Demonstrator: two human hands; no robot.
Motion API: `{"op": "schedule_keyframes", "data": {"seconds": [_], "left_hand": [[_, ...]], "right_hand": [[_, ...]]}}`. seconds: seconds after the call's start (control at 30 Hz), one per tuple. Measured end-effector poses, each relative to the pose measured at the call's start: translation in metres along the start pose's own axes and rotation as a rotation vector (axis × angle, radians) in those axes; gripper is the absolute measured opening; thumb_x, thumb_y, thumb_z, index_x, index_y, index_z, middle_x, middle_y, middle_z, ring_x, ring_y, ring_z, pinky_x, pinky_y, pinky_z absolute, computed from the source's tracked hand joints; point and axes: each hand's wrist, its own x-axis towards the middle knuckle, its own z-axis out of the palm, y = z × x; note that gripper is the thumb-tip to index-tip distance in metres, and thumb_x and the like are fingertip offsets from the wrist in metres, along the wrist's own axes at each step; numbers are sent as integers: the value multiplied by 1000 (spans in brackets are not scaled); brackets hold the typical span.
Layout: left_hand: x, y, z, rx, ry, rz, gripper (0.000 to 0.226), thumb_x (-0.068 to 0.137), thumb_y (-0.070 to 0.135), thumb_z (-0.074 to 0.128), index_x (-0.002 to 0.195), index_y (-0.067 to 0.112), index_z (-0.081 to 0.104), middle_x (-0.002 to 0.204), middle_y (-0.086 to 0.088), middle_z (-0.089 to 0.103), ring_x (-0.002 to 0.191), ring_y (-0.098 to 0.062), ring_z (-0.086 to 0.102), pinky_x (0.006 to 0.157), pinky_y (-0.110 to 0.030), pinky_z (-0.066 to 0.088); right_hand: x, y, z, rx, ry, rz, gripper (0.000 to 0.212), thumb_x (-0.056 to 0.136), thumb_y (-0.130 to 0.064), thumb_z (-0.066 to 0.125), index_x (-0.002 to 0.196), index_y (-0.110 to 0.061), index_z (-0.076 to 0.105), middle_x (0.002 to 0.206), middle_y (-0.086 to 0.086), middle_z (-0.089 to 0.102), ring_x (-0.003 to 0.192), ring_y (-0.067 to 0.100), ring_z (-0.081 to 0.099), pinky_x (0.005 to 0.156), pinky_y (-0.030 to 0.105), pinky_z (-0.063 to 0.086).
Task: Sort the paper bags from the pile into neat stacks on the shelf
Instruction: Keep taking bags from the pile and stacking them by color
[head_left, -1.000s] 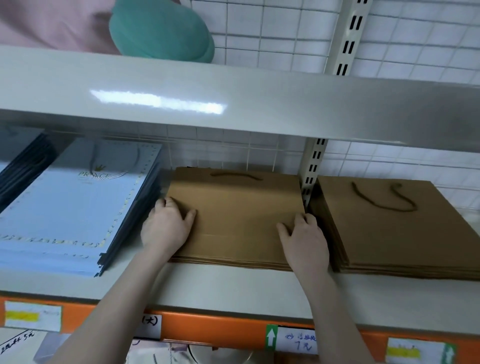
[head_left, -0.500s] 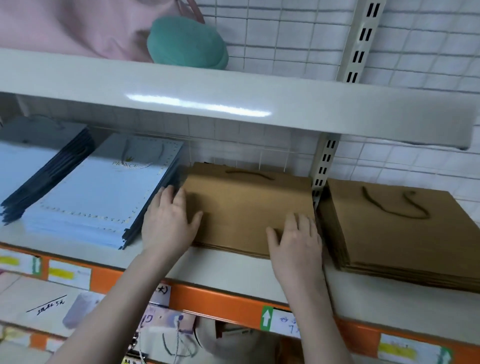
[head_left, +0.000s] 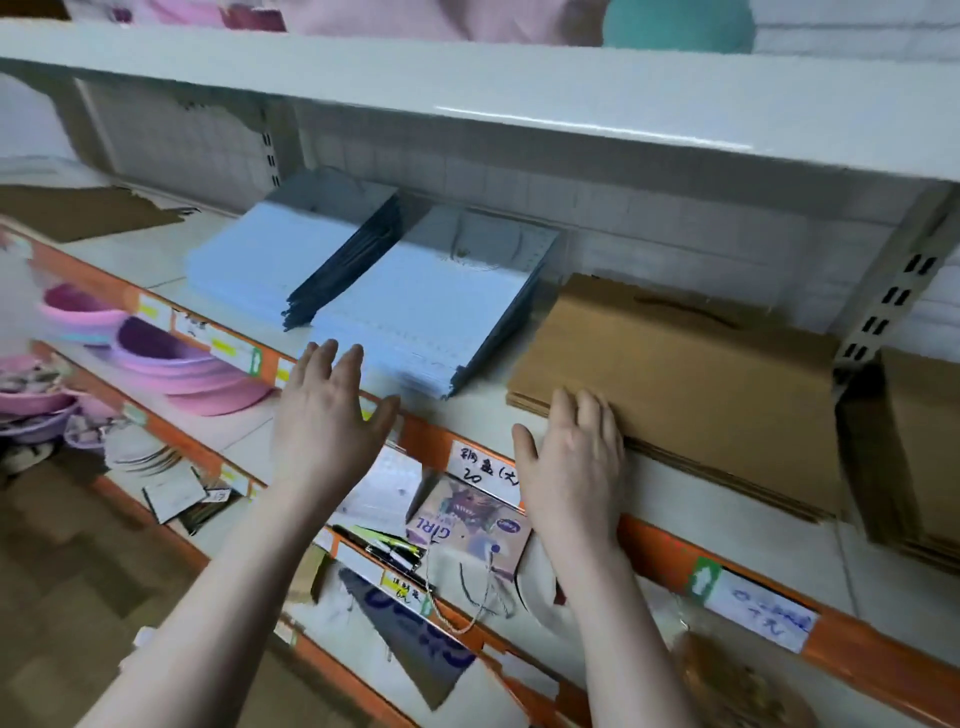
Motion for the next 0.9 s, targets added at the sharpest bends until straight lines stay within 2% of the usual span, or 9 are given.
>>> {"op": "schedule_keyframes", "data": {"seconds": [0.1, 0.33, 0.5, 0.6, 0.77, 0.9], "left_hand": [[0, -50, -20, -19, 38, -55, 58, 83, 27, 68, 131, -2, 50, 138, -27, 43, 131, -40, 36, 108, -46, 27], [7, -212, -85, 26, 134, -167, 55, 80, 24, 71, 124, -4, 54, 129, -29, 48, 122, -41, 43, 100, -46, 34], [15, -318, -128, 68, 177, -218, 51, 77, 22, 74, 117, -6, 58, 121, -29, 54, 115, -42, 48, 96, -48, 39], [23, -368, -146, 69, 169, -261, 53, 77, 22, 74, 120, -5, 58, 126, -27, 52, 120, -40, 46, 101, -46, 36], [43, -437, -151, 63, 161, -329, 54, 77, 28, 73, 122, 2, 57, 129, -23, 51, 123, -40, 44, 102, -49, 38], [69, -480, -141, 67, 136, -368, 57, 81, 31, 70, 128, 5, 54, 135, -21, 47, 129, -36, 38, 106, -46, 35]], "right_hand": [[-9, -49, 15, 29, -6, -82, 53, 80, -29, 69, 123, 1, 57, 122, 21, 57, 120, 38, 49, 100, 46, 41], [-41, -203, 68, 89, -105, -206, 56, 92, -35, 51, 139, -5, 41, 142, 18, 41, 137, 34, 29, 112, 42, 22], [-66, -315, 108, 136, -89, -284, 51, 87, -27, 60, 130, -2, 51, 131, 20, 50, 130, 36, 39, 108, 44, 29], [-73, -368, 126, 140, -100, -326, 49, 83, -26, 62, 126, -2, 55, 124, 19, 55, 122, 36, 46, 102, 46, 36], [-63, -427, 164, 154, -138, -381, 52, 86, -31, 60, 130, -3, 52, 128, 19, 53, 124, 34, 45, 106, 45, 35], [-42, -459, 204, 166, -142, -366, 50, 86, -29, 60, 128, -3, 53, 122, 20, 55, 119, 36, 47, 103, 46, 37]]}}
